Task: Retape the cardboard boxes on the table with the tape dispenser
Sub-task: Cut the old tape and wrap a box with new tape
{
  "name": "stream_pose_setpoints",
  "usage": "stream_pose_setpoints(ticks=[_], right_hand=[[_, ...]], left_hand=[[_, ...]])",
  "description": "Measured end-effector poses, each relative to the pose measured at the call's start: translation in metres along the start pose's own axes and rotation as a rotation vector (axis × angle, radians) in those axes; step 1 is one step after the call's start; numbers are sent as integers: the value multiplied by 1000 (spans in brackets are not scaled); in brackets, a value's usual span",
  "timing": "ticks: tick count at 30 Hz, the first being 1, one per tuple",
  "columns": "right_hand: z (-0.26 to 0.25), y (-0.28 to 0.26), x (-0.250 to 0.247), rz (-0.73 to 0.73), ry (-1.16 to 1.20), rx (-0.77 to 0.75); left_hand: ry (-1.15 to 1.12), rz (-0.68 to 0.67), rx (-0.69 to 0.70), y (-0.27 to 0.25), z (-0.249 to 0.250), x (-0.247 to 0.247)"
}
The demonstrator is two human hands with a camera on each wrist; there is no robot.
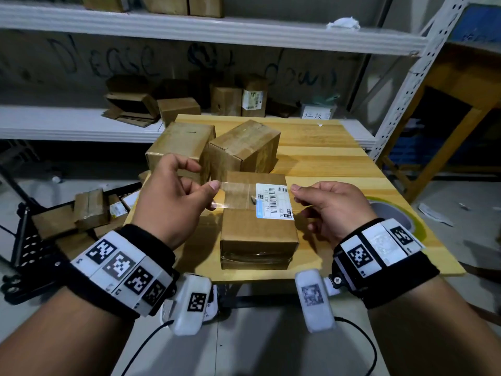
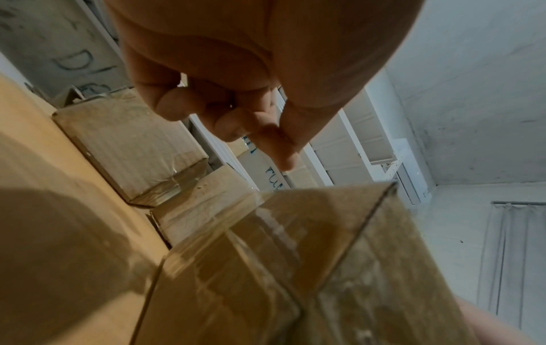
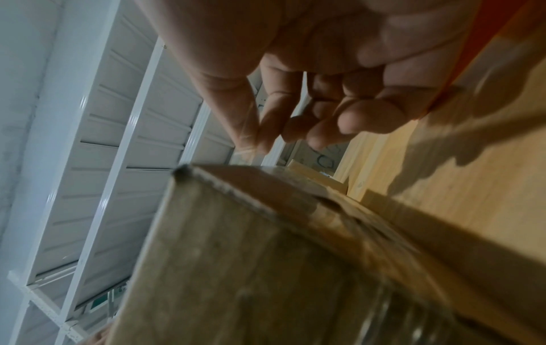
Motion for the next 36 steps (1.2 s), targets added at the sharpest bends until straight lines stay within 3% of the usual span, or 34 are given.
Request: stream_pose_setpoints(ticks=[9,20,28,36], right_hand=[[7,1,4,-1,-53,24],[23,0,11,-34,-14,58],[42,-10,18,-30,126,96],[51,-16,38,-67,383,304]], left_hand=[[-30,26,-81,1,-12,3],[-68,16,-79,5,-34,14],[-282,-39,-208,2,-55,34],[-313,-83,-212,3,-55,39]])
Point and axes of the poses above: each hand's wrist, its own y-axis towards the middle knuckle, its own x-axis out of the palm, z = x × y, the point moved 8 cm from there along y, towards the middle knuckle, and after that the axes turned 5 degrees about -x, right-handed, at the moved point
